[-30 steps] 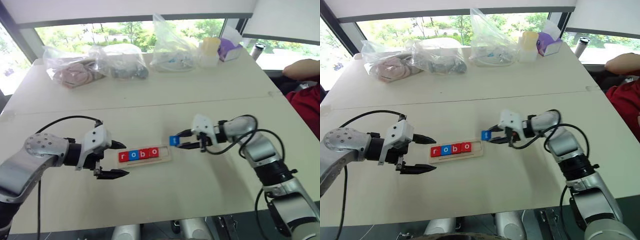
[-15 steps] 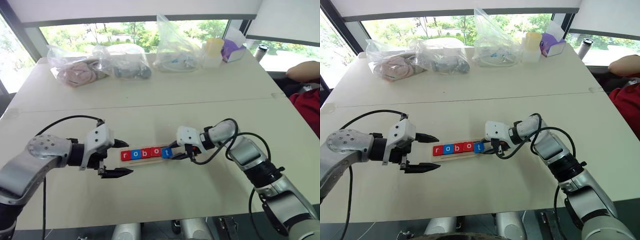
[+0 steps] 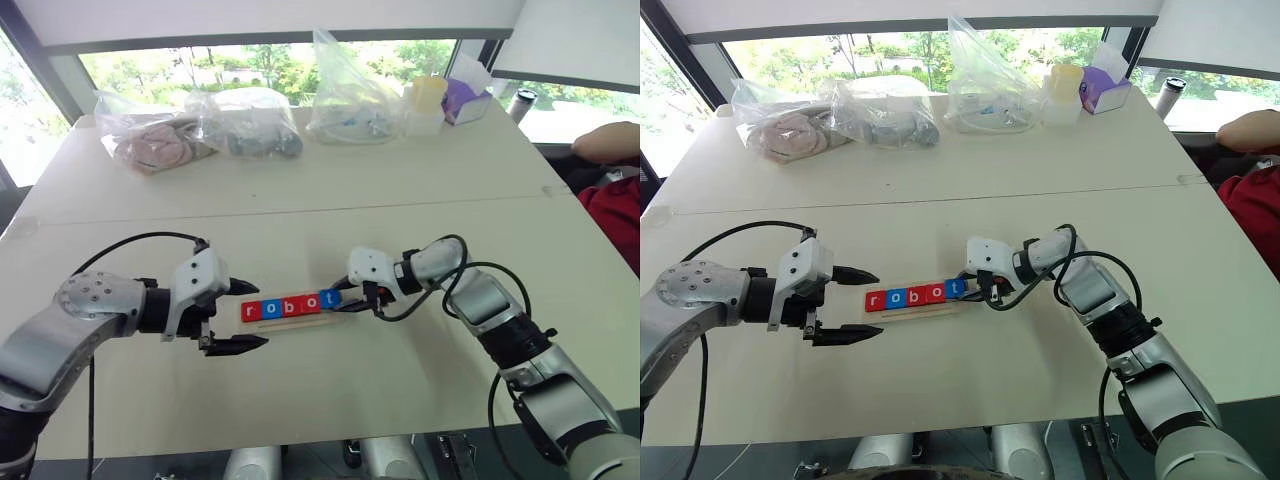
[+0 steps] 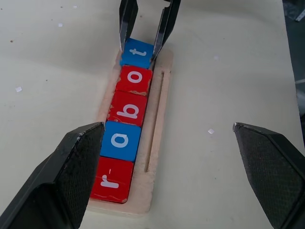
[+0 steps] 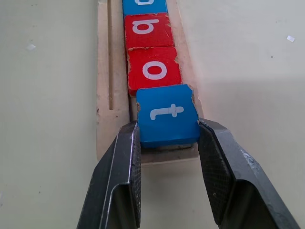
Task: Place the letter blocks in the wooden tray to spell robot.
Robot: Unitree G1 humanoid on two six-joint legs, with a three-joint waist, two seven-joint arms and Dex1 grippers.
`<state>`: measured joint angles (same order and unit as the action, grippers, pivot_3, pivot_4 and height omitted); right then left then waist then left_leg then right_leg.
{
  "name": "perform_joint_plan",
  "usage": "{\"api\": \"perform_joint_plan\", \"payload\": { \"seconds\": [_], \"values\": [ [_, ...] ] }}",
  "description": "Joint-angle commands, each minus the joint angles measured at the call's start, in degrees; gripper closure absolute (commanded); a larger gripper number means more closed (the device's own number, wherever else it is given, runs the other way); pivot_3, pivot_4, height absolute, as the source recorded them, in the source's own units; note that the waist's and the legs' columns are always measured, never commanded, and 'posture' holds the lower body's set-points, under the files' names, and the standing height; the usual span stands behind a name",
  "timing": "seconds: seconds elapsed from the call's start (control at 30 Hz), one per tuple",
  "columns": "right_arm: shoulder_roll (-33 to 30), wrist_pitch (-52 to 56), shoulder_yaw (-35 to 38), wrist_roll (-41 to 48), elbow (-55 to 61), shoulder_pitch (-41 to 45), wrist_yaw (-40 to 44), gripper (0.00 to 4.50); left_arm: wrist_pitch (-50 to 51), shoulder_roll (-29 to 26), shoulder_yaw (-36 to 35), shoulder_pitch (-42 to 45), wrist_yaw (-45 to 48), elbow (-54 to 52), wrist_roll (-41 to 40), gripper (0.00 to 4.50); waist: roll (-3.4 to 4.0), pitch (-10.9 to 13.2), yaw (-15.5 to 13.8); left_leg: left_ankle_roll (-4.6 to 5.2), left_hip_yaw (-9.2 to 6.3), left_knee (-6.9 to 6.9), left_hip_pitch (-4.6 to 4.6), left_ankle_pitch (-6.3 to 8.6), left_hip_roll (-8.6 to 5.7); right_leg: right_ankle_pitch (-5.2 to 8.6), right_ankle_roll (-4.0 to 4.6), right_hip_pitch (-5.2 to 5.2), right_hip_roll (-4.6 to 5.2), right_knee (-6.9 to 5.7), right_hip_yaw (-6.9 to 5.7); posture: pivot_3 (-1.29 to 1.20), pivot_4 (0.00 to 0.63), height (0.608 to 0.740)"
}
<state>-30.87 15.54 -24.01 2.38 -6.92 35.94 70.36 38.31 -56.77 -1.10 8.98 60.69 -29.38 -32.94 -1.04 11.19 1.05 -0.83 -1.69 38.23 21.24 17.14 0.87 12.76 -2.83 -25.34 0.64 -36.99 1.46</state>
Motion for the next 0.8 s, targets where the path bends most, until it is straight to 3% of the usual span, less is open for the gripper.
{"api": "perform_joint_plan", "payload": {
  "seconds": [0.03, 0.23, 0.27, 0.53, 0.8],
  "values": [
    [0.83, -1.41, 1.02, 0.42, 0.52, 0.58, -0.47, 3.39, -1.02, -0.4, -1.1, -0.18, -0.2, -0.62, 0.77, 0.0, 0.0, 0.0, 0.04, 0.0, 0.0, 0.0, 0.0, 0.0, 0.0, 0.0, 0.0, 0.0, 0.0, 0.0, 0.0, 0.0, 0.15, 0.74],
    [1.05, -2.67, 1.15, 0.25, -0.1, 1.04, -0.74, 0.35, -1.33, -0.19, -0.77, -0.05, -0.04, -0.17, 1.59, 0.0, 0.0, 0.0, 0.02, 0.0, 0.0, 0.0, 0.0, 0.0, 0.0, 0.0, 0.0, 0.0, 0.0, 0.0, 0.0, 0.0, 0.15, 0.74],
    [1.07, -3.43, 1.28, -0.06, -0.17, 1.09, -1.26, 0.09, -1.35, -0.13, -0.73, 0.0, -0.06, -0.11, 1.69, 0.0, 0.0, 0.0, 0.01, 0.0, 0.0, 0.0, 0.0, 0.0, 0.0, 0.0, 0.0, 0.0, 0.0, 0.0, 0.0, 0.0, 0.15, 0.74],
    [2.96, -1.61, 7.27, 4.68, -0.48, 3.41, -4.6, 0.09, -0.88, -0.17, -1.05, 0.08, -0.19, -0.26, 1.53, 0.0, 0.0, 0.0, 0.14, 0.0, 0.0, 0.0, 0.0, 0.0, 0.0, -0.03, -0.04, 0.0, 0.0, -0.01, 0.0, 0.0, 0.15, 0.74],
    [5.9, -9.03, 6.12, -0.52, -12.56, 5.22, -9.67, 0.09, -0.66, 0.54, 0.01, 1.51, -0.7, 0.47, 1.94, 0.0, -0.01, 0.0, -0.02, 0.0, 0.01, 0.0, -0.01, 0.0, -0.01, -0.02, -0.02, 0.0, 0.01, -0.03, 0.01, 0.0, 0.15, 0.74]
  ]
}}
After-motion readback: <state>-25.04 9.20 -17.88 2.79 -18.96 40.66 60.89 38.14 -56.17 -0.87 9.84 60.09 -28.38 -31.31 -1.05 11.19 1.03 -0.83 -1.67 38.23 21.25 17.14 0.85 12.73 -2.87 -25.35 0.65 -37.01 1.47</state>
